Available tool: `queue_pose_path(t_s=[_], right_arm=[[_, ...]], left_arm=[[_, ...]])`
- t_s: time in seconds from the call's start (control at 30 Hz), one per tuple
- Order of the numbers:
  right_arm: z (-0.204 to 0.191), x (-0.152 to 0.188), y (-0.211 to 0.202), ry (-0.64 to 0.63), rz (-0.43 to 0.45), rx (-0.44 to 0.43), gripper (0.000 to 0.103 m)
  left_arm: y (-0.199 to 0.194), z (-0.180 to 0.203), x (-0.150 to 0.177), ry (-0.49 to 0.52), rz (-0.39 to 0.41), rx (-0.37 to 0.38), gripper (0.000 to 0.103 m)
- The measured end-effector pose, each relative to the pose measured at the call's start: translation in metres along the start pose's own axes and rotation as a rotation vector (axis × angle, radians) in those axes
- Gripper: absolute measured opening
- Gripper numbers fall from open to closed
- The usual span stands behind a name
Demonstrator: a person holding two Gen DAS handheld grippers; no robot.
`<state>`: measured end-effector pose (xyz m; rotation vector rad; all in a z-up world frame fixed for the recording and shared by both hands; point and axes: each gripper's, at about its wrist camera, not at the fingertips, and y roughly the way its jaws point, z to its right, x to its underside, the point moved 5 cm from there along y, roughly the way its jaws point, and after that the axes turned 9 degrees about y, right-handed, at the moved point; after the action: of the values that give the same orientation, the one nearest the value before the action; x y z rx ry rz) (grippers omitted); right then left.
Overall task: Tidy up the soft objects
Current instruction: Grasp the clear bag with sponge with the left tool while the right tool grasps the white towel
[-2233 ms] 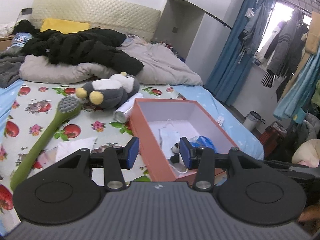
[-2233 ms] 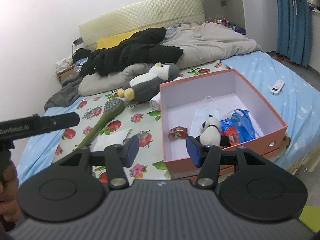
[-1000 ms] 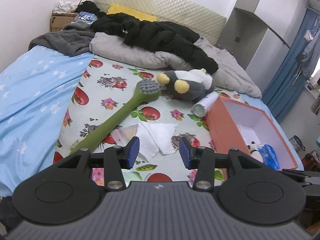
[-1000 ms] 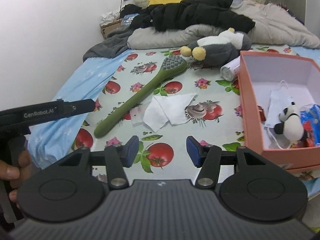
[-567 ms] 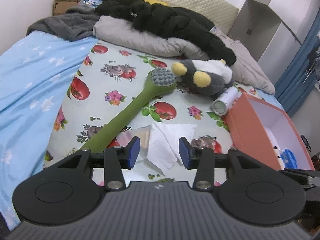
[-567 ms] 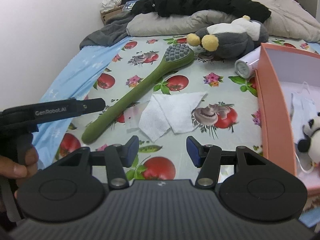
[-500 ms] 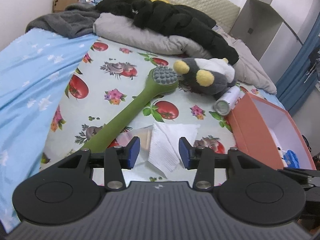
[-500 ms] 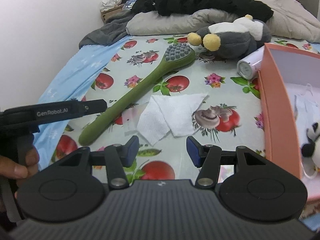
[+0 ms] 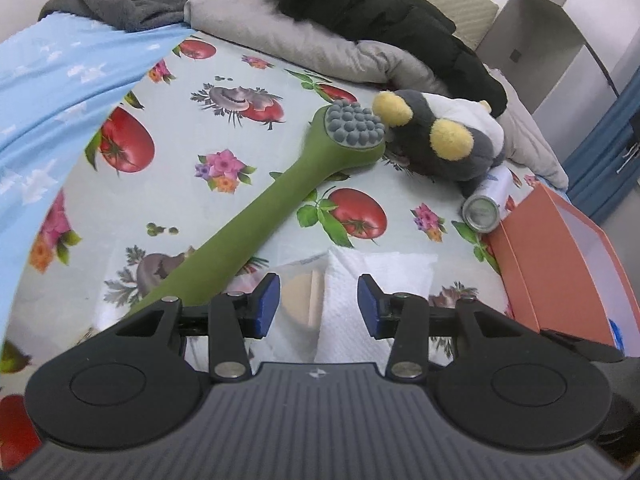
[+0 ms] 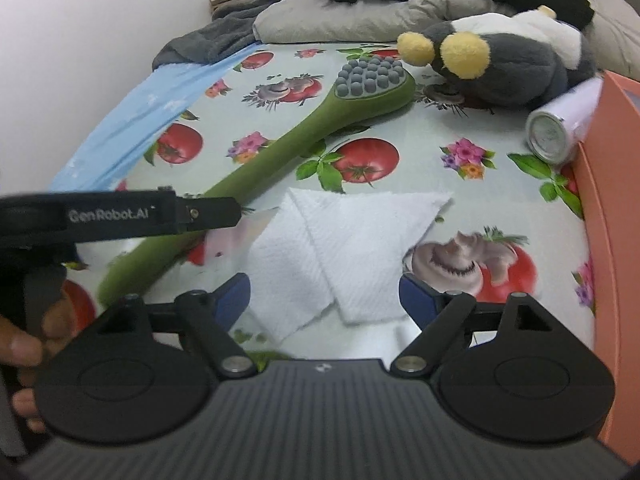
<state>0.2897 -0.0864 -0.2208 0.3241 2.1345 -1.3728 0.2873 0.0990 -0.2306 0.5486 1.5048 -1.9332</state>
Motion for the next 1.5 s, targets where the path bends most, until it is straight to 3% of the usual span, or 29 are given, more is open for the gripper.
queue_pose_path(t_s=[0.4,0.5,0.63,0.73,1.07,1.3,1.33,1.43,1.5], right_arm=[[0.003,0.008,0.054,-0.149,-0.014,0.059,0.08],[0.0,0.008,0.054,-0.181,-0.006,0.047,0.059],[-0.001,0.006,0.051,-0.182,-0.004,0.03,0.02],[-0.001,0.004,0.049,-0.159,-0.017,0.014,0.015],[0.034,0.003,0.018,-0.098,0.024,0.118,0.014],[0.056,0.01,0.013,-0.055,0.005,0.177,0.018],[0.058,0.011,0.012,-0.043,0.001,0.168,0.021],[0.062,0.011,0.01,-0.003,-0.003,0.158,0.045],[0.064,0.012,0.009,0.015,0.002,0.155,0.047]], left_arm=[[0.04,-0.009,0.008,-0.035,-0.085,-0.063,0.049],[0.043,-0.008,0.009,-0.038,-0.089,-0.064,0.049],[0.044,-0.006,0.009,-0.039,-0.093,-0.063,0.049],[0.043,-0.005,0.008,-0.039,-0.094,-0.064,0.049],[0.043,-0.003,0.007,-0.037,-0.1,-0.066,0.051],[0.048,0.007,0.007,-0.001,-0.106,-0.078,0.069],[0.049,0.009,0.008,0.01,-0.107,-0.077,0.073],[0.054,0.016,0.009,0.046,-0.107,-0.087,0.079],[0.057,0.021,0.01,0.085,-0.105,-0.112,0.079]])
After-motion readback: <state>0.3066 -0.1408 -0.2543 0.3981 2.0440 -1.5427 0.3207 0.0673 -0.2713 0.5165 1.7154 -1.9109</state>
